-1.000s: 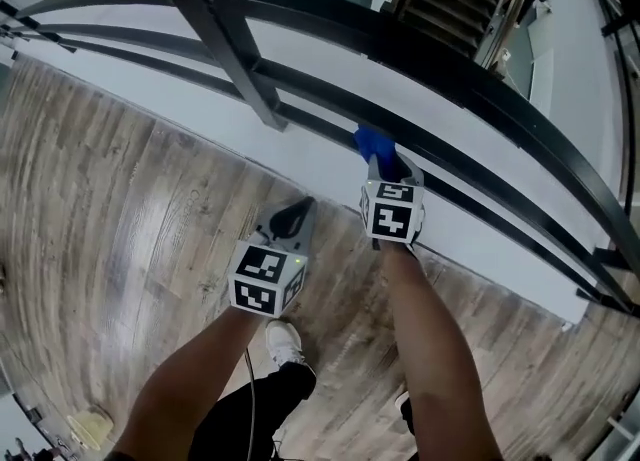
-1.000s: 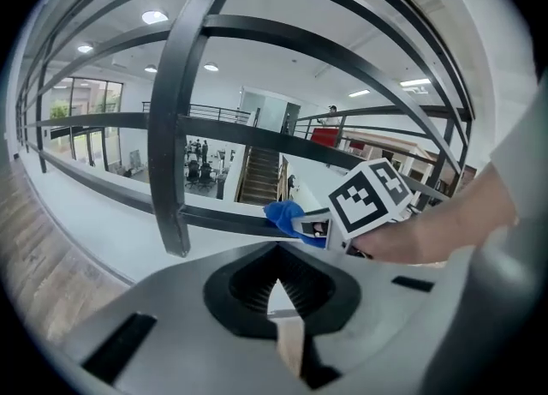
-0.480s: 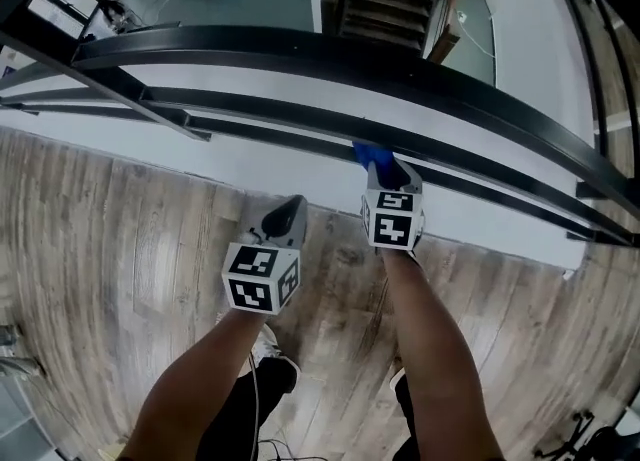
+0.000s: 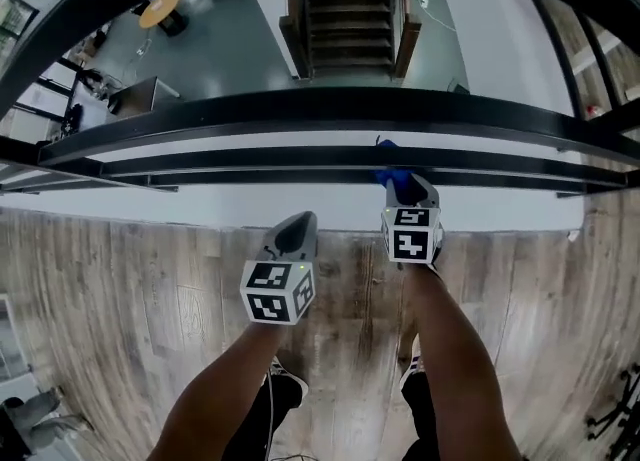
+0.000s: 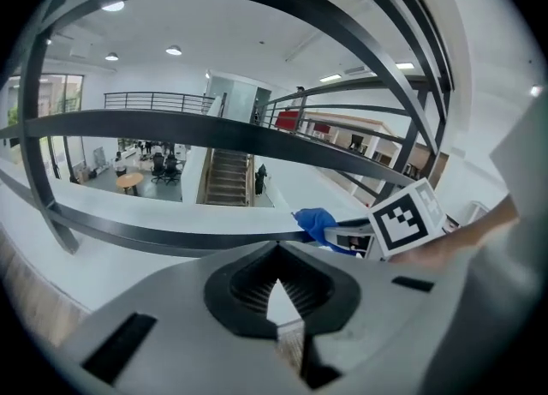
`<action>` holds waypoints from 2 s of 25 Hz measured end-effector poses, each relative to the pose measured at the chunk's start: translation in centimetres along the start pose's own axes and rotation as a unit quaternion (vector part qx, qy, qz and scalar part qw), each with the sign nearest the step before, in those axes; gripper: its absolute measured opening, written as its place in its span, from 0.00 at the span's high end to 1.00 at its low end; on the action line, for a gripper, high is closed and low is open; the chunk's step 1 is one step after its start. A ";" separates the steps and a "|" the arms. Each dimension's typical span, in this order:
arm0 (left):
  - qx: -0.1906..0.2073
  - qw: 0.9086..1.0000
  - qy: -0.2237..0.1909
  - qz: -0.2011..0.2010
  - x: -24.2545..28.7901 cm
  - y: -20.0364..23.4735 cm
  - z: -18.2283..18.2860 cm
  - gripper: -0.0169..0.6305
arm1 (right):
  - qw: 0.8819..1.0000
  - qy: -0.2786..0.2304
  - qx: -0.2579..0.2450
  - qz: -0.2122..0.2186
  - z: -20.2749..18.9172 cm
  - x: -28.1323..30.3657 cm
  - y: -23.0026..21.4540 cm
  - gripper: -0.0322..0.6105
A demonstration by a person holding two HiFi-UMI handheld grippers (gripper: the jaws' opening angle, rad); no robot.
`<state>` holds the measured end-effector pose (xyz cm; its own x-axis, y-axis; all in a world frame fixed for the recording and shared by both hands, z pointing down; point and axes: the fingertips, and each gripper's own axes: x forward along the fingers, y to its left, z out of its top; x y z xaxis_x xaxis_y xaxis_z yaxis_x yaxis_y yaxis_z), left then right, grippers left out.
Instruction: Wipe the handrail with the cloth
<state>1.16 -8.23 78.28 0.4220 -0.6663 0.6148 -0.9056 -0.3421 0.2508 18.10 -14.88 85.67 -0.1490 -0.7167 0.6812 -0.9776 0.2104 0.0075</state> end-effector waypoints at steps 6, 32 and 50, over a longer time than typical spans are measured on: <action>0.026 0.999 0.013 -0.025 3.9 -8.6 1.1 0.98 | 0.999 0.002 0.022 -0.033 -2.1 -2.7 -10.9 0.74; 0.093 0.991 0.050 -0.085 14.9 -33.7 2.1 0.98 | 0.983 0.052 0.075 -0.161 -10.7 -12.9 -49.6 0.76; 0.092 0.991 0.059 -0.083 0.5 -34.1 5.4 0.98 | 0.983 -0.036 0.148 -0.105 -2.9 -29.7 -37.1 0.76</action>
<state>32.50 -0.50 66.02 0.5463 -0.5129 0.6621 -0.7964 -0.5628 0.2212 59.26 0.55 67.29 0.0612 -0.7707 0.6343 -0.9867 -0.1426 -0.0781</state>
